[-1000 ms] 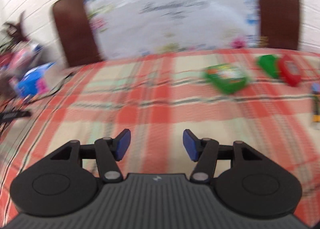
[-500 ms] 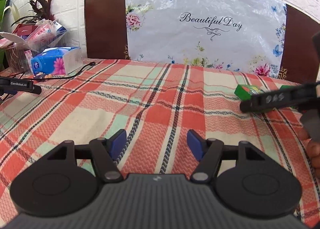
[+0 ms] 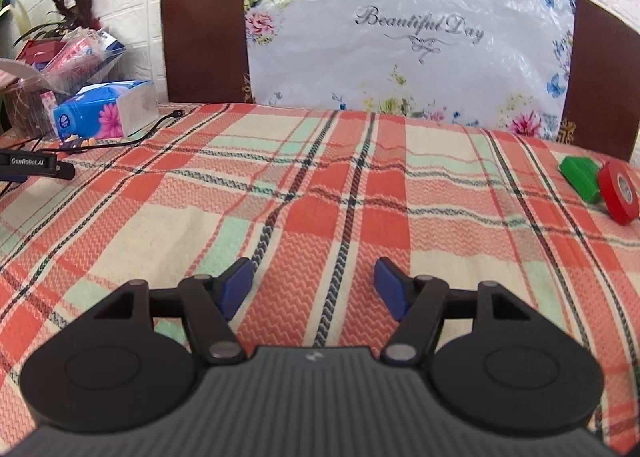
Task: Organize objects
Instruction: 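Grasp the green-wrapped small box with the right gripper, then carry the green box into the brown box and release, then move the right gripper back to the blue-capped marker, then grasp the blue-capped marker with the right gripper, then carry the marker into the brown box and release, then move the right gripper back to the red tape roll, then grasp the red tape roll with the right gripper, then carry the red tape roll into the brown box and release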
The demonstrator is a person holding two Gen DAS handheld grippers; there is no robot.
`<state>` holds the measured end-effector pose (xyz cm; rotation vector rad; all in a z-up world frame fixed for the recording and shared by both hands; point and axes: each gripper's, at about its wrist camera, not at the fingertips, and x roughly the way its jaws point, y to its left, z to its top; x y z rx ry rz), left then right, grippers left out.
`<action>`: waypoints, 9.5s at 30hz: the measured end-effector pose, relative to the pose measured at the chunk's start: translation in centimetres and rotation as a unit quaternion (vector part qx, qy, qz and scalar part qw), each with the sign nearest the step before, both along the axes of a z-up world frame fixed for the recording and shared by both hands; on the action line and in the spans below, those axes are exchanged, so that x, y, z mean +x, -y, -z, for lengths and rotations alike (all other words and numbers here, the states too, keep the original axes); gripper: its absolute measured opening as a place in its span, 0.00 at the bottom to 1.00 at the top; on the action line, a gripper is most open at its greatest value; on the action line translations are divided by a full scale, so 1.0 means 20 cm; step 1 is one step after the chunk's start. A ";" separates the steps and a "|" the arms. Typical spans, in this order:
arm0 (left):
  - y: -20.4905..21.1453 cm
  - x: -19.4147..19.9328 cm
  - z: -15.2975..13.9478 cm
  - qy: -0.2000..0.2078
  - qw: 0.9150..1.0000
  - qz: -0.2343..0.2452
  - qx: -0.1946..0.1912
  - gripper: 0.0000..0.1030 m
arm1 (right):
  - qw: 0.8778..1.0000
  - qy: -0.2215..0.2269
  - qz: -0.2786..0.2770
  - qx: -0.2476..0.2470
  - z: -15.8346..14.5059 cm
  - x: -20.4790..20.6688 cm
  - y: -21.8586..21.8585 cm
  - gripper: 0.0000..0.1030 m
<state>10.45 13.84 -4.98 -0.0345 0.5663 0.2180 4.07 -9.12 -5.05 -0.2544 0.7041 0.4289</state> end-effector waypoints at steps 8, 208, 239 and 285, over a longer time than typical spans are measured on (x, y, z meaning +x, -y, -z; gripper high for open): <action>0.54 -0.20 -0.17 -0.046 0.983 0.173 -0.045 0.67 | 0.983 0.014 0.182 0.010 -0.02 -0.31 0.57 0.74; 0.88 0.05 -0.37 -0.057 0.983 0.171 0.024 0.53 | 0.956 0.109 0.230 0.147 -0.36 -0.19 0.63 0.52; 0.45 0.05 0.01 -0.001 0.992 0.121 -0.028 0.72 | 0.985 0.004 0.160 0.069 -0.01 0.67 0.28 0.73; 1.79 0.08 -0.74 -0.053 0.899 0.429 -0.068 0.30 | 0.942 0.241 0.230 0.043 -0.36 -0.15 0.94 0.72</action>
